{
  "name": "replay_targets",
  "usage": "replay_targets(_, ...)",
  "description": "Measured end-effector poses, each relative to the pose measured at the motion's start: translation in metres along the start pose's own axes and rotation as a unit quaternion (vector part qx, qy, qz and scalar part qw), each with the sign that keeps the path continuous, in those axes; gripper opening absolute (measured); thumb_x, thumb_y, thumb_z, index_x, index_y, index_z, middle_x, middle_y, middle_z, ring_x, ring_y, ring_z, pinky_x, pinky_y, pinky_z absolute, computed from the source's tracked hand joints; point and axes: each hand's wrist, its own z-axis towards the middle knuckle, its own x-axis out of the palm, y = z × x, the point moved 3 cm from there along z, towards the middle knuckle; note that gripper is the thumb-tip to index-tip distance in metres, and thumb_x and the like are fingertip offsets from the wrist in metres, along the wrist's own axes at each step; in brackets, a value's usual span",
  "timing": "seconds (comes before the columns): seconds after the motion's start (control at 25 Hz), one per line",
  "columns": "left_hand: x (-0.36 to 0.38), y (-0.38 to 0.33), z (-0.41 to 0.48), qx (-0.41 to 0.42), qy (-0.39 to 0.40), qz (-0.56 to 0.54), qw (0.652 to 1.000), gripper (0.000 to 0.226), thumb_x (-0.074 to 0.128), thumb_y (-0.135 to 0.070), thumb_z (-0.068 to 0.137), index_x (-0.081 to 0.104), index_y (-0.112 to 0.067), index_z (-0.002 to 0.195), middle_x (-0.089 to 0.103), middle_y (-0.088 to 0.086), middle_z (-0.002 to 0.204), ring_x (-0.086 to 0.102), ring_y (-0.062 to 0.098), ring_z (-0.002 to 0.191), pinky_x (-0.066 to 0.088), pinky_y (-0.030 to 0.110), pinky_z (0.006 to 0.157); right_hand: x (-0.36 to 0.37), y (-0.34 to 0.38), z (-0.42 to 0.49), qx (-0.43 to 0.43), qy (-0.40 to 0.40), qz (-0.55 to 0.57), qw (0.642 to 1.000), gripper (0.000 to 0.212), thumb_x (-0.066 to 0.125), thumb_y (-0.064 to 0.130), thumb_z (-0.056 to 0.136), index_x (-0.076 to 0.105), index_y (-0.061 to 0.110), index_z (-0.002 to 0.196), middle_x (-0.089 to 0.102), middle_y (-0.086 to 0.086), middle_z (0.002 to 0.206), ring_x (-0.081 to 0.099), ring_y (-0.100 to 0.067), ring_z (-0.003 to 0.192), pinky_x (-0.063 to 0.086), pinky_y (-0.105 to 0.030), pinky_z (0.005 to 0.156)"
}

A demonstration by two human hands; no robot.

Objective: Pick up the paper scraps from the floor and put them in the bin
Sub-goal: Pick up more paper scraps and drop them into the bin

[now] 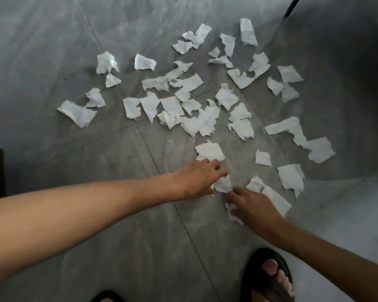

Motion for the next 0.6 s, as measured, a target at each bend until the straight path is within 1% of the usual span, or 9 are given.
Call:
replay_targets(0.08, 0.013, 0.000, 0.003, 0.014, 0.003, 0.036, 0.999, 0.050, 0.062, -0.024, 0.085, 0.043, -0.017, 0.131, 0.047, 0.013, 0.128, 0.052, 0.032, 0.112, 0.048, 0.044, 0.082, 0.004, -0.003, -0.003, -0.011, -0.016, 0.045, 0.999, 0.011, 0.055, 0.028, 0.086, 0.061, 0.024, 0.094, 0.064, 0.002, 0.092, 0.064, -0.020, 0.083, 0.047, -0.029, 0.063)
replay_targets(0.16, 0.022, 0.001, 0.002, 0.022, -0.005, 0.043, 0.999, 0.039, 0.053, -0.018, 0.089, 0.045, -0.016, 0.128, 0.046, 0.013, 0.124, 0.054, 0.032, 0.108, 0.050, 0.044, 0.079, -0.001, -0.018, -0.004, 0.036, -0.058, 0.145, 0.987, 0.001, 0.061, 0.023, 0.081, 0.060, 0.023, 0.082, 0.062, 0.007, 0.077, 0.063, -0.016, 0.073, 0.042, -0.020, 0.059)
replay_targets(0.2, 0.025, 0.003, 0.001, 0.027, -0.010, 0.033, 0.999, 0.034, 0.050, -0.018, 0.091, 0.046, -0.016, 0.125, 0.048, 0.012, 0.121, 0.055, 0.031, 0.105, 0.050, 0.045, 0.079, -0.005, -0.031, -0.004, 0.075, -0.098, 0.190, 0.974, 0.007, 0.065, 0.021, 0.080, 0.060, 0.023, 0.084, 0.061, 0.009, 0.073, 0.061, -0.014, 0.069, 0.040, -0.017, 0.058)
replay_targets(0.28, 0.030, 0.005, -0.003, 0.036, -0.013, 0.017, 0.999, 0.024, 0.048, -0.017, 0.092, 0.051, -0.015, 0.116, 0.052, 0.011, 0.113, 0.057, 0.030, 0.098, 0.049, 0.042, 0.075, -0.012, -0.058, -0.005, 0.154, -0.149, 0.232, 0.949, 0.023, 0.069, 0.019, 0.079, 0.059, 0.024, 0.099, 0.062, 0.007, 0.073, 0.059, -0.012, 0.069, 0.044, -0.023, 0.062)
replay_targets(0.32, 0.032, 0.005, -0.005, 0.042, -0.015, 0.019, 0.999, 0.020, 0.047, -0.016, 0.092, 0.053, -0.015, 0.112, 0.054, 0.010, 0.108, 0.058, 0.029, 0.095, 0.047, 0.040, 0.071, -0.012, -0.068, -0.005, 0.180, -0.142, 0.232, 0.945, 0.026, 0.069, 0.017, 0.080, 0.059, 0.022, 0.104, 0.062, 0.005, 0.075, 0.059, -0.014, 0.073, 0.044, -0.027, 0.065)
replay_targets(0.36, 0.032, 0.003, -0.007, 0.045, -0.018, 0.023, 0.999, 0.018, 0.047, -0.015, 0.091, 0.055, -0.014, 0.107, 0.056, 0.010, 0.105, 0.058, 0.029, 0.091, 0.045, 0.039, 0.068, -0.011, -0.073, -0.004, 0.190, -0.120, 0.222, 0.949, 0.023, 0.067, 0.016, 0.081, 0.061, 0.019, 0.103, 0.061, 0.004, 0.078, 0.060, -0.016, 0.077, 0.043, -0.029, 0.066)
replay_targets(0.44, 0.029, -0.001, -0.010, 0.043, -0.044, 0.035, 0.998, 0.014, 0.047, -0.017, 0.090, 0.058, -0.015, 0.099, 0.059, 0.009, 0.100, 0.060, 0.029, 0.088, 0.045, 0.038, 0.063, -0.008, -0.073, 0.000, 0.169, -0.080, 0.182, 0.965, 0.009, 0.064, 0.015, 0.082, 0.062, 0.015, 0.091, 0.058, 0.003, 0.081, 0.061, -0.022, 0.081, 0.038, -0.028, 0.066)
replay_targets(0.52, 0.017, -0.001, -0.009, 0.038, -0.126, 0.059, 0.990, 0.011, 0.051, -0.018, 0.085, 0.062, -0.015, 0.088, 0.063, 0.007, 0.097, 0.060, 0.027, 0.083, 0.048, 0.036, 0.057, -0.009, -0.071, 0.005, 0.140, -0.075, 0.150, 0.976, 0.004, 0.065, 0.015, 0.082, 0.062, 0.014, 0.085, 0.059, -0.001, 0.085, 0.061, -0.025, 0.083, 0.040, -0.030, 0.066)
replay_targets(0.6, 0.004, 0.006, 0.000, 0.000, -0.191, 0.077, 0.978, 0.004, 0.060, -0.016, 0.081, 0.063, -0.015, 0.084, 0.063, 0.008, 0.106, 0.059, 0.029, 0.090, 0.048, 0.037, 0.063, -0.010, -0.069, 0.011, 0.118, -0.091, 0.139, 0.979, 0.005, 0.066, 0.014, 0.081, 0.063, 0.012, 0.084, 0.059, -0.005, 0.092, 0.059, -0.025, 0.084, 0.045, -0.034, 0.068)
